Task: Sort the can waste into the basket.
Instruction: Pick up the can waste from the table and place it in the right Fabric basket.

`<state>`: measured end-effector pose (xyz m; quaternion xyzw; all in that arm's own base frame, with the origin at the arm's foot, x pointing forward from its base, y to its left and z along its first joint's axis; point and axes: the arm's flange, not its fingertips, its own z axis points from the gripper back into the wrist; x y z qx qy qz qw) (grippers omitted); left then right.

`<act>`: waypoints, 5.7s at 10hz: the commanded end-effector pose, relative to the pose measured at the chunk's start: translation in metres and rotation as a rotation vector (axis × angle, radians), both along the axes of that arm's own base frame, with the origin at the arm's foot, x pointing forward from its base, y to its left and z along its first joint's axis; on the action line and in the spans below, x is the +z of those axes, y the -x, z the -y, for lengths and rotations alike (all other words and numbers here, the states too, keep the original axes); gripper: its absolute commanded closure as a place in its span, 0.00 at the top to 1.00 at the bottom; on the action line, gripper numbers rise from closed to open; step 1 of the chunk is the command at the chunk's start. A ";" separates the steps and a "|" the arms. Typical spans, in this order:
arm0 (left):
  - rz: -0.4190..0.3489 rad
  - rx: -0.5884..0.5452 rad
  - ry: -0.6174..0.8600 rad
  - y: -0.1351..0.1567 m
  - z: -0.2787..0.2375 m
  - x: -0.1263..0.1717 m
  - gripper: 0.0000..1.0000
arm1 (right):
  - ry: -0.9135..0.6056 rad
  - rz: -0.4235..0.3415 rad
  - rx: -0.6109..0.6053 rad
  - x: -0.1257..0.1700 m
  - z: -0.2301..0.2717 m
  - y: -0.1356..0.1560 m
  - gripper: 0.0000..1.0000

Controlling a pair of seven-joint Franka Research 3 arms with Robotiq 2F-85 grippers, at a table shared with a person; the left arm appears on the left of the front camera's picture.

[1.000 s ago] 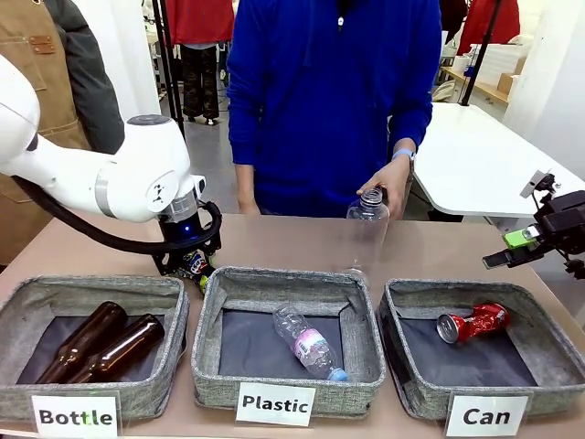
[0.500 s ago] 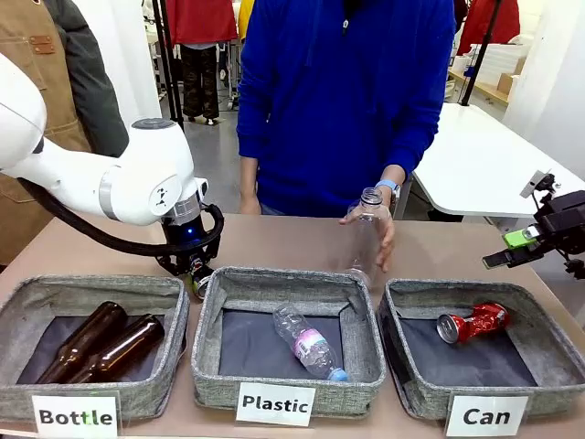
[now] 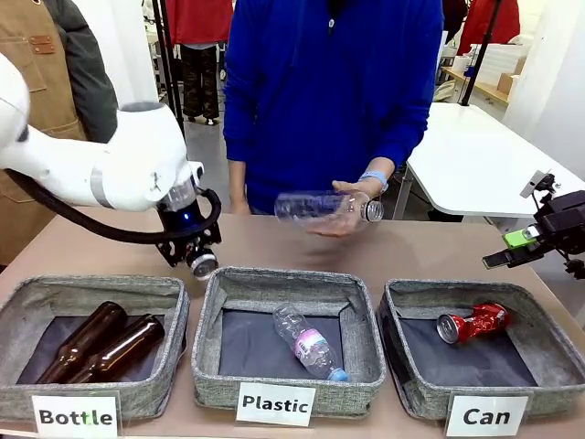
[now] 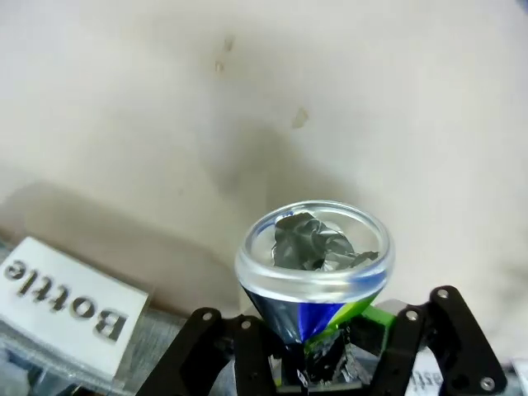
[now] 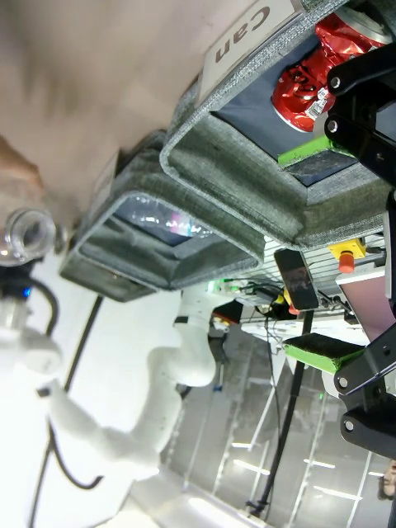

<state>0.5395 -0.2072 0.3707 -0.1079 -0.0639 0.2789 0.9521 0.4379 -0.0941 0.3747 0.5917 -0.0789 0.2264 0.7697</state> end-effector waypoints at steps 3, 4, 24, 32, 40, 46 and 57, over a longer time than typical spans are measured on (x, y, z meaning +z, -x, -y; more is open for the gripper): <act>0.139 -0.358 0.133 0.119 -0.103 0.152 0.00 | 0.000 0.006 -0.004 0.002 0.000 0.001 1.00; 0.156 -0.515 0.115 0.155 -0.128 0.169 0.00 | 0.000 0.006 -0.004 0.002 0.000 0.001 1.00; 0.549 -1.544 0.040 0.218 0.229 0.172 0.00 | 0.111 0.056 -0.381 0.064 0.171 0.141 1.00; 0.760 -1.803 -0.120 0.271 0.458 0.081 0.00 | 0.106 0.039 -0.454 0.061 0.204 0.173 1.00; 0.766 -1.809 -0.205 0.258 0.458 0.079 1.00 | 0.106 0.039 -0.454 0.061 0.204 0.173 1.00; 0.652 -1.690 -0.245 0.241 0.413 0.122 1.00 | 0.090 0.047 -0.449 0.056 0.204 0.172 1.00; 0.431 -0.751 0.584 0.160 -0.164 0.178 1.00 | -0.006 -0.074 -0.081 0.086 -0.064 0.002 1.00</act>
